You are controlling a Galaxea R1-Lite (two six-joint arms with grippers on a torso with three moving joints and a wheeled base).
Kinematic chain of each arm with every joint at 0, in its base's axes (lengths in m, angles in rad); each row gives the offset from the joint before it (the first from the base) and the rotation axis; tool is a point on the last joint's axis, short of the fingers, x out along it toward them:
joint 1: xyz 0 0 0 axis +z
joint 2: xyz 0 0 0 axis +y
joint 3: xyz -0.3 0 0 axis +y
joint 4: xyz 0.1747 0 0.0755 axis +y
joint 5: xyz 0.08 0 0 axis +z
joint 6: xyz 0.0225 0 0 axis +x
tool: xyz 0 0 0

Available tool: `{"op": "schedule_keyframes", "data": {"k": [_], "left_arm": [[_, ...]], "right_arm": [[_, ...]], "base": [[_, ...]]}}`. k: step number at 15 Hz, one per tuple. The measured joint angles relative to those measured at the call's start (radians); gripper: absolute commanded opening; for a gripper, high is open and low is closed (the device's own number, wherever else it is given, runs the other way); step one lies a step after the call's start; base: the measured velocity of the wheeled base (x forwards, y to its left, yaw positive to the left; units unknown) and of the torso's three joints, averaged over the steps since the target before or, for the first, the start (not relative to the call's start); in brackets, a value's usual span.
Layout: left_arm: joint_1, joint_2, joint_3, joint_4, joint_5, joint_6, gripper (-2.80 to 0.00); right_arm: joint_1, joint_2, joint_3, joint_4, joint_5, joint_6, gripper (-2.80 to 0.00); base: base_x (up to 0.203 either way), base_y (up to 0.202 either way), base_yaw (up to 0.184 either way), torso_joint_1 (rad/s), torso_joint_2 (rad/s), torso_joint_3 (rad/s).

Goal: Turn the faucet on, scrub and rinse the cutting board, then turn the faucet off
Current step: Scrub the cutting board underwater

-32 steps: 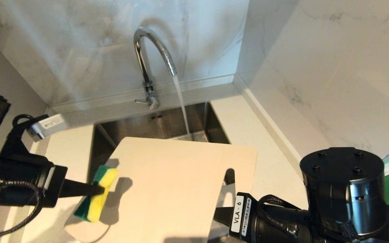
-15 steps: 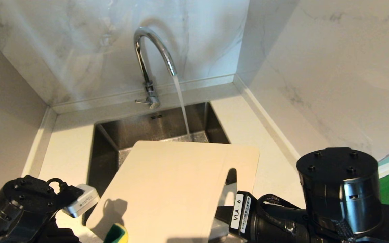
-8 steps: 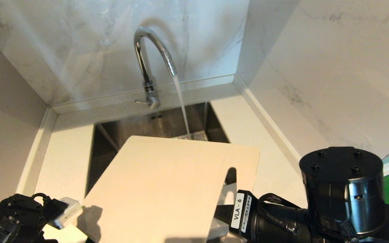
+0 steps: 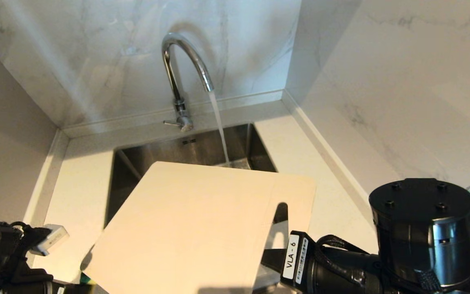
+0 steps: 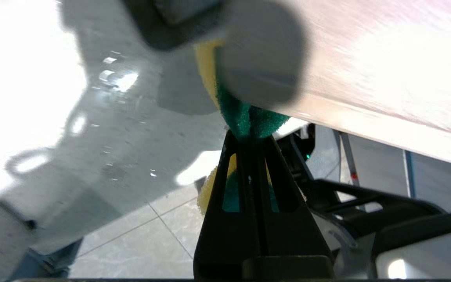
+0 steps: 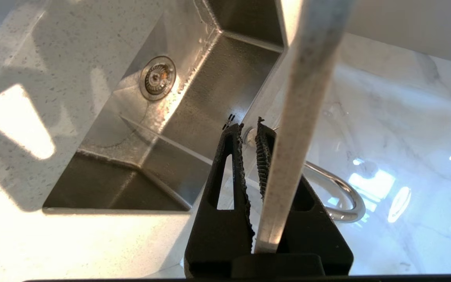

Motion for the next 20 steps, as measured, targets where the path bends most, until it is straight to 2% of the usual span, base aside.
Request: {"op": "schedule_keyframes", "data": {"k": [4, 8, 10, 13, 15, 17, 20], "left_arm": [[0.141, -0.010, 0.000, 0.004, -0.076, 0.083, -2.80], [0.259, -0.029, -0.003, 0.005, -0.112, 0.145, -2.80], [0.329, -0.029, -0.042, 0.006, -0.134, 0.164, -2.80], [0.380, -0.031, -0.142, 0.053, -0.143, 0.164, -2.80], [0.386, -0.036, -0.230, 0.140, -0.163, 0.153, -2.80], [0.360, -0.044, -0.337, 0.261, -0.201, 0.109, -2.80], [0.210, -0.048, -0.514, 0.429, -0.220, -0.009, -2.80]], "right_arm": [[-0.001, -0.005, 0.004, 0.000, -0.001, 0.000, -2.80], [-0.002, -0.007, 0.005, 0.000, -0.001, 0.000, -2.80], [-0.002, -0.010, 0.010, 0.001, 0.000, 0.000, -2.80], [-0.002, -0.013, 0.013, 0.000, -0.001, 0.000, -2.80], [-0.002, -0.014, 0.013, 0.000, -0.001, 0.000, -2.80], [-0.002, -0.014, 0.015, 0.000, -0.001, -0.001, -2.80], [-0.002, -0.015, 0.015, 0.000, -0.001, 0.000, -2.80]], "base": [[0.000, 0.000, 0.000, 0.000, 0.00, 0.000], [0.000, 0.000, 0.000, 0.000, 0.00, 0.000], [0.000, 0.000, 0.000, 0.000, 0.00, 0.000], [0.000, 0.000, 0.000, 0.000, 0.00, 0.000], [0.000, 0.000, 0.000, 0.000, 0.00, 0.000], [0.000, 0.000, 0.000, 0.000, 0.00, 0.000], [0.000, 0.000, 0.000, 0.000, 0.00, 0.000]]}}
